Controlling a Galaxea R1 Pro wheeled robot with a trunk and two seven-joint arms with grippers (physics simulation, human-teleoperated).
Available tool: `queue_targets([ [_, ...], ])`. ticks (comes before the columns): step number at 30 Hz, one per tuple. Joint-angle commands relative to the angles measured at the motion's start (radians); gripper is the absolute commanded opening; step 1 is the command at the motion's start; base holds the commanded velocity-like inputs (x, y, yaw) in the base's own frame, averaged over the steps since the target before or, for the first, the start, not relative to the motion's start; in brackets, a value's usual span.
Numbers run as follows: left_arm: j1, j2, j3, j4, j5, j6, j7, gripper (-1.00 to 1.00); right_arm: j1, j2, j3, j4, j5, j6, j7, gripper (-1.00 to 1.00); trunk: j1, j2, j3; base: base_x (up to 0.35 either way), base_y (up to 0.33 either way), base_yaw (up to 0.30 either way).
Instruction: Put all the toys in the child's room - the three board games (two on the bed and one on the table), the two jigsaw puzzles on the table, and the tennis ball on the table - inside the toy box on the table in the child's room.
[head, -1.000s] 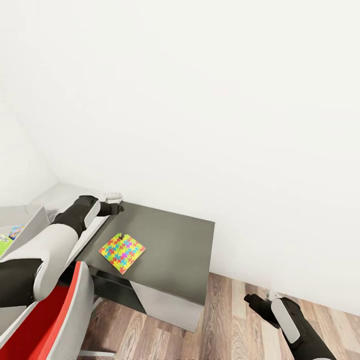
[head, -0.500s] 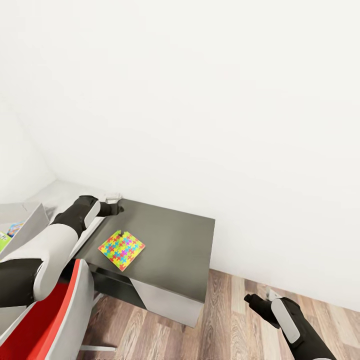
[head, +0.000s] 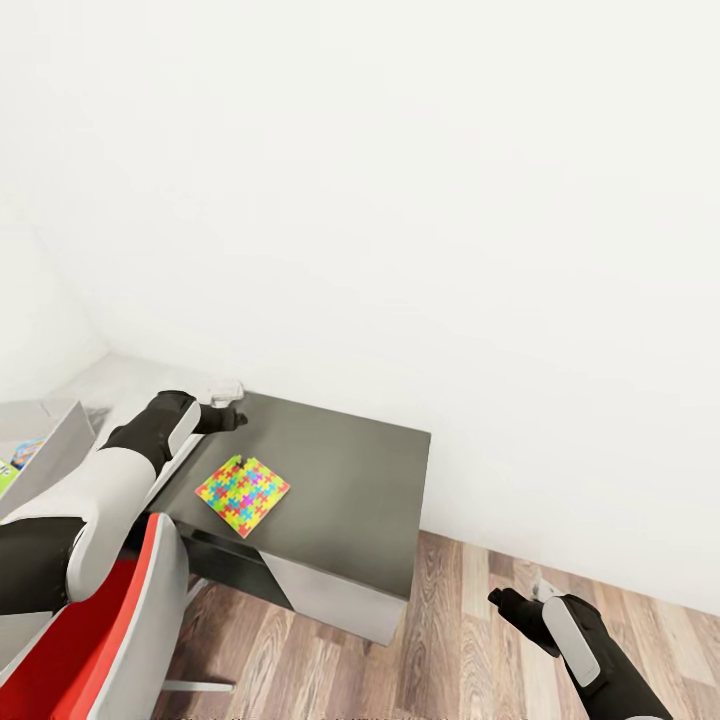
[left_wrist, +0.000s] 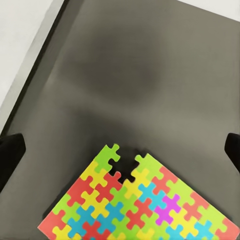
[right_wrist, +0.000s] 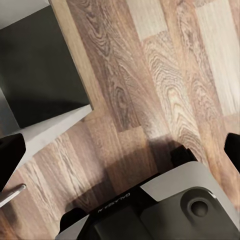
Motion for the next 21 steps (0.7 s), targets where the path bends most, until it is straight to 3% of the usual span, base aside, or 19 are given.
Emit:
queue_targets([
  [1,-0.001,0.001,-0.004,-0.001,0.010,0.010,0.001,1.00,0.000,0.000,0.000,-0.002,-0.011,0.003,-0.009,1.00,0.001,-0.002,-0.003,0.000,0.000,0.000],
  [11,-0.001,0.007,-0.003,-0.001,0.011,0.055,-0.007,1.00,0.000,-0.003,0.000,-0.002,-0.014,0.004,-0.009,1.00,0.001,-0.002,-0.019,0.000,0.000,0.000],
  [18,-0.001,0.018,-0.007,-0.001,0.004,0.086,-0.110,1.00,0.000,-0.003,0.000,-0.002,-0.016,0.005,-0.009,1.00,0.001,-0.002,-0.031,0.000,0.000,0.000],
  [21,-0.001,0.021,-0.008,-0.001,0.003,0.090,-0.126,1.00,0.000,-0.003,0.000,-0.002,-0.016,0.005,-0.009,1.00,0.001,-0.002,-0.035,0.000,0.000,0.000],
])
